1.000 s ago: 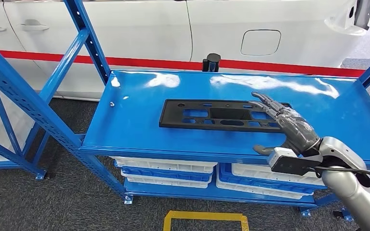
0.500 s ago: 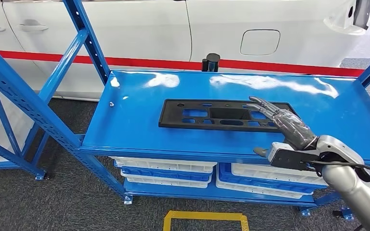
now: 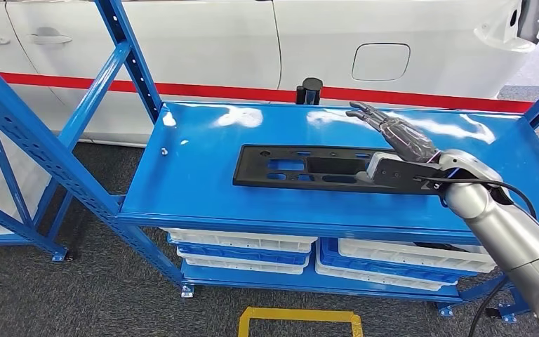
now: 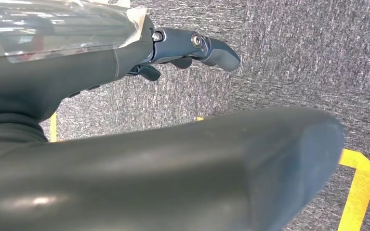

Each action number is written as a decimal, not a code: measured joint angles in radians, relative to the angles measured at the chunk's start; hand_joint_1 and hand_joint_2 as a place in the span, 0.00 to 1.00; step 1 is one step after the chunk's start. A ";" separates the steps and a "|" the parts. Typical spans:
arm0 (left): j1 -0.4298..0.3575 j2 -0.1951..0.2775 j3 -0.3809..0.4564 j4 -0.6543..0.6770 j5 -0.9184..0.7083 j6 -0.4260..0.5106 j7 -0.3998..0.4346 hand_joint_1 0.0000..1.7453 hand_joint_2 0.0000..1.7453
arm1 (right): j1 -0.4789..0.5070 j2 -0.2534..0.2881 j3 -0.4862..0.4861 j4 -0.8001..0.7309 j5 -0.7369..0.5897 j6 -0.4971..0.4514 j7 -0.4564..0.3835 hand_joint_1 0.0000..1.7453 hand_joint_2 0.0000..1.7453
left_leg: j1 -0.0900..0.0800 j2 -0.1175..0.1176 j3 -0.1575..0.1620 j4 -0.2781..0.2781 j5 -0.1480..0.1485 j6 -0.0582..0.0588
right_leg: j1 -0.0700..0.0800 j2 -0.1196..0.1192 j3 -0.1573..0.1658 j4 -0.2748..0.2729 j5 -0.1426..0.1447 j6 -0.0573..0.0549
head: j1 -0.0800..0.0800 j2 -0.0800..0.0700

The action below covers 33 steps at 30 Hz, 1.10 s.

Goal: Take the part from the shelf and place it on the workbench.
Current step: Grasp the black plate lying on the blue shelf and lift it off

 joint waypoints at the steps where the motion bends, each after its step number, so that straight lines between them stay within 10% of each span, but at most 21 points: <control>1: 0.000 0.000 0.001 0.000 0.000 0.000 0.000 0.00 0.00 | -0.005 0.003 0.006 0.008 0.000 0.000 0.000 0.00 1.00 | 0.000 0.000 0.000 0.000 0.000 0.000 | 0.000 0.000 0.000 0.000 0.000 0.000 | 0.000 0.000; 18: 0.001 0.000 0.003 0.001 -0.008 -0.001 -0.003 0.00 0.00 | -0.031 0.016 0.048 0.075 -0.020 -0.037 0.001 0.00 1.00 | 0.000 0.000 0.000 0.000 0.000 0.000 | 0.000 0.000 0.000 0.000 0.000 0.000 | 0.000 0.000; 33: 0.003 0.000 0.003 0.001 -0.023 -0.018 -0.009 0.00 0.00 | -0.002 -0.147 0.042 -0.146 -0.221 0.076 0.071 0.00 1.00 | -0.001 -0.001 0.000 0.001 0.000 0.000 | -0.001 0.000 -0.001 0.000 0.000 0.000 | 0.000 0.000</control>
